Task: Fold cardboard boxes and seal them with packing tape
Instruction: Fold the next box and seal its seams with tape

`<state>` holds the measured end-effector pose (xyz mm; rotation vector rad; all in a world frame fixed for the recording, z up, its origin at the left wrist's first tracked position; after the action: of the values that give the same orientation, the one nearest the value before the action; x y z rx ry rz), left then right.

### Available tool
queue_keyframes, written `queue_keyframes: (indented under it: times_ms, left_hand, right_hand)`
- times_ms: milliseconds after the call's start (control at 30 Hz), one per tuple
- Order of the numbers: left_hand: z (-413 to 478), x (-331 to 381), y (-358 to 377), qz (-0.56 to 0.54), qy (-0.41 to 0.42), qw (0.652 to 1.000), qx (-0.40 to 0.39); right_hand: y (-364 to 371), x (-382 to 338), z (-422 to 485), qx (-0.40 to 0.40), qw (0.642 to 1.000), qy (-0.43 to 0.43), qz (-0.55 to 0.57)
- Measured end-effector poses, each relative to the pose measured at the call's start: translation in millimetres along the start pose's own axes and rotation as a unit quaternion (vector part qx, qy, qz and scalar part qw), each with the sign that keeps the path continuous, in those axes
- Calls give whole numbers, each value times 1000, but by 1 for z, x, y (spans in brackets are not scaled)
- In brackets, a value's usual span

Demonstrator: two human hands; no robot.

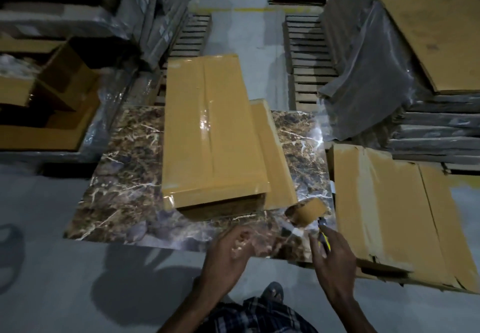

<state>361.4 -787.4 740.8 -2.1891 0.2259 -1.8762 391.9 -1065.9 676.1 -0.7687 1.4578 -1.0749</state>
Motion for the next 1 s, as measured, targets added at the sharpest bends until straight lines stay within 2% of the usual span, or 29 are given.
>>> queue_keyframes:
  times_ms: [67,167,267,367,467,633,733,833,900,1000]
  left_hand:
    - [-12,7,-50,11,27,993,114]
    - [-17,29,-114,52,76,964,251]
    - [3,34,-138,98,108,957,249]
    - [30,11,-138,133,36,973,187]
    - [41,-4,-134,92,-5,985,143]
    - [33,-6,-135,21,-59,986,156]
    - [33,-6,-136,-26,-62,983,173]
    - [35,-13,-141,-84,-111,968,207]
    - [36,-15,-142,-143,-126,954,233]
    - [38,-17,-141,-231,-129,925,273]
  right_hand:
    - [-24,-60,-5,42,997,-53,46]
    - [-42,-162,-18,88,970,-202,100]
    - [-31,-248,-27,75,937,-332,75]
    - [-6,-293,-22,53,926,-373,-23]
    - [14,-292,-7,24,930,-348,-117]
    - [5,-240,17,22,952,-261,-159]
    - [-8,-212,32,19,978,-187,-86]
    - [-12,-199,36,-4,993,-111,46]
    - [-11,-195,34,-24,985,-50,164]
    - [-14,-194,32,-48,960,10,277]
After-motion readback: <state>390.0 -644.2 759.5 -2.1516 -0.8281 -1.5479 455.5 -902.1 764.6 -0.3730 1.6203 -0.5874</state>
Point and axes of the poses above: each hand's wrist, its own z-axis towards the middle knuckle, its own y-axis out of the palm, x = y × z, the point moved 6 cm from there along z, towards the middle knuckle, and after that the axes turned 13 degrees about -z, right-handed, at the moved point
